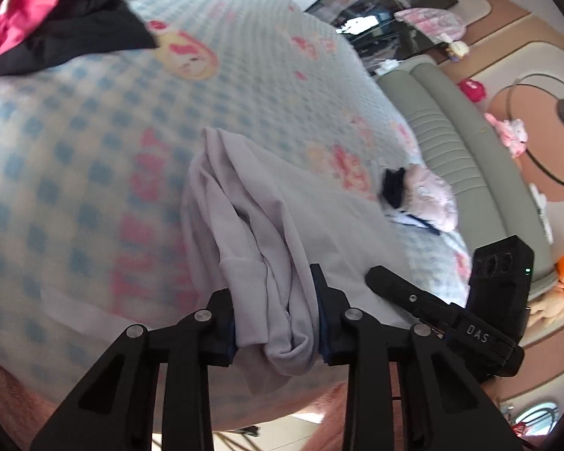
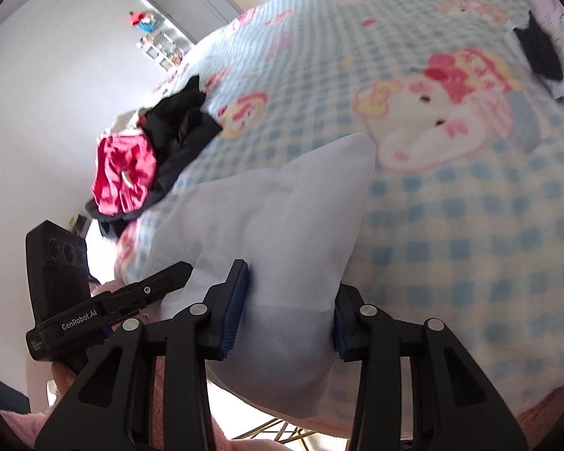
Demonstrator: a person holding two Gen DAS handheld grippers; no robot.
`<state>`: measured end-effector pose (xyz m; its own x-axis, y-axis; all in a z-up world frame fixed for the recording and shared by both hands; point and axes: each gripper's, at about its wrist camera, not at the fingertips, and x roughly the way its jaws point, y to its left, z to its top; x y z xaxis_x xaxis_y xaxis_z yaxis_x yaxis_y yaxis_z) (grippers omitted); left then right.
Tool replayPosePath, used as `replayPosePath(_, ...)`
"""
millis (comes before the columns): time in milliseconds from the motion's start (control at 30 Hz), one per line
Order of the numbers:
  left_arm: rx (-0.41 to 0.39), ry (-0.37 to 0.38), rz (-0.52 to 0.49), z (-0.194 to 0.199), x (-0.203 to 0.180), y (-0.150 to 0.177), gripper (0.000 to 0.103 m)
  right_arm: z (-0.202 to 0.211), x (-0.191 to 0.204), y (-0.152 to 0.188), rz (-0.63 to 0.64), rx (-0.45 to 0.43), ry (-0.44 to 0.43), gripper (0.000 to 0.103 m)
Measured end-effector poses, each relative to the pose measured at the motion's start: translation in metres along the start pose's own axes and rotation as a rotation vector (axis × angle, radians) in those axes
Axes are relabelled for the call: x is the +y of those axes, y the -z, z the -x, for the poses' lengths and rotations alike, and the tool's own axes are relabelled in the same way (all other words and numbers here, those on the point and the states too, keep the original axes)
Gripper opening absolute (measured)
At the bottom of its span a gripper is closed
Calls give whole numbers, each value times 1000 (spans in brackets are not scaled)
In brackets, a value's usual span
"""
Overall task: Fold clothes
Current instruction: 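Lift the folded shirt with both grippers and carry it to the clothes stack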
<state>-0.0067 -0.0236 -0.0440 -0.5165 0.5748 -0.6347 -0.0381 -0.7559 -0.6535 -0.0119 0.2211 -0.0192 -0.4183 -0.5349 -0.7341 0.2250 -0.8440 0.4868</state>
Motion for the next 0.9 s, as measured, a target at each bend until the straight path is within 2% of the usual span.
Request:
replayPosePath(167,49,55,-124,-41,-59,-16,30,41,-4,-17,27,-68,28,39)
replayPosePath(400,127,202,-168,-119,-154,-33,30,115,-74,-67,-26,-185,99,41)
replayPosePath(533,148,225,-241,-166,-220,-39,30,158,-116,-96,-58,-253,141,41)
replayPosePath(633,140,258,-256,-203,-271,-65,30,190,-147,-118,-82,-303,172,41)
replayPosePath(733,65,291,-291,-217,-320,-101,30,214,-179,-137,-109,-341,200,41)
replayPosePath(833,3,315,-277,-231,-346,-133,34,212,-214,-149,-145,-337,217,41)
replayPosePath(900,38,308,-215,-259,-348,-148,35,210,-237,-158,-169,-335,228,41)
